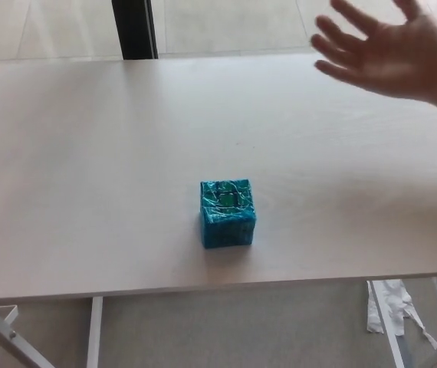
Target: The robot uses its right hand to pick up a cube kept in the middle of the desk infront of it and hands it to a person
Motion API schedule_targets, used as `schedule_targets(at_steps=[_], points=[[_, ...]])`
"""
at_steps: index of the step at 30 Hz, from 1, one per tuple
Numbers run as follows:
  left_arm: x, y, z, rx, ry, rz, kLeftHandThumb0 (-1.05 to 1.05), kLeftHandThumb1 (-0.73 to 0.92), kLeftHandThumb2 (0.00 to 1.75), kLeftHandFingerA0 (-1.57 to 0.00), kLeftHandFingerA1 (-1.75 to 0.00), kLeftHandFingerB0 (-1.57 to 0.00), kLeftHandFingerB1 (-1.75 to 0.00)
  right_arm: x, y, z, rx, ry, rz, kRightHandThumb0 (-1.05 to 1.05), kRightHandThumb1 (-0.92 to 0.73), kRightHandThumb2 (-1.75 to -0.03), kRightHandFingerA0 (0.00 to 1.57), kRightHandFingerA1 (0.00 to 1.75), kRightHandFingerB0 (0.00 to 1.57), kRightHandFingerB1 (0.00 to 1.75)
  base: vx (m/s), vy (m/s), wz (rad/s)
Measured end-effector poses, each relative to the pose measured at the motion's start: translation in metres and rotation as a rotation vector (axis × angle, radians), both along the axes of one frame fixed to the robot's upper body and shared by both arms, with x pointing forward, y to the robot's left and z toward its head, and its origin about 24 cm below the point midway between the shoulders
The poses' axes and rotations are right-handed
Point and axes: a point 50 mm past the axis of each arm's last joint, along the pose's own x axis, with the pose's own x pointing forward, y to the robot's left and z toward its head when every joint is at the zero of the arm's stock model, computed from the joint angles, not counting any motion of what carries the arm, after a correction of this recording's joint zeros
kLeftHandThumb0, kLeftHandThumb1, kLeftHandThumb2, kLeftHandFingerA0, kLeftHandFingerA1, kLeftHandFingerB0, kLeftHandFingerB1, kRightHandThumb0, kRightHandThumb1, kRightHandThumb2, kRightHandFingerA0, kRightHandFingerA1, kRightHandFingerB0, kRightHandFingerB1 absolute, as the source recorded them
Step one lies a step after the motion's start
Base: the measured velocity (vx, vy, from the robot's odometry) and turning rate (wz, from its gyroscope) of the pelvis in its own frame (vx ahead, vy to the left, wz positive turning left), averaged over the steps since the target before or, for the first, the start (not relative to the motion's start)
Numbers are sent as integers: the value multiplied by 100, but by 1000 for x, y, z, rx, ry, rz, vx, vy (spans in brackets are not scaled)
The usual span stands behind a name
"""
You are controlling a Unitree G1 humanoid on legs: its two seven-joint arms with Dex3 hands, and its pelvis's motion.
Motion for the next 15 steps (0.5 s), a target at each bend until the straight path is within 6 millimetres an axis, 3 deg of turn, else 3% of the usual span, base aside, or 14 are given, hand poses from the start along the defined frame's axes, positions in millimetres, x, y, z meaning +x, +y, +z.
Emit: schedule_targets(at_steps=[7, 15], points=[[1, -1, -1, -1, 12, -15, -67, 58, 58, -69, -55, -66, -44, 32, 63, 56, -101, -151, 237, -37, -34, -94, 2, 51, 0, 49, 0, 0, 0], [3, -2, -2, 0, 20, -32, -67, 58, 58, -69, -55, -66, -44, 34, 83, 70, -121, -150, 295, -37, -34, -94, 2, 51, 0, 49, 0, 0, 0]])
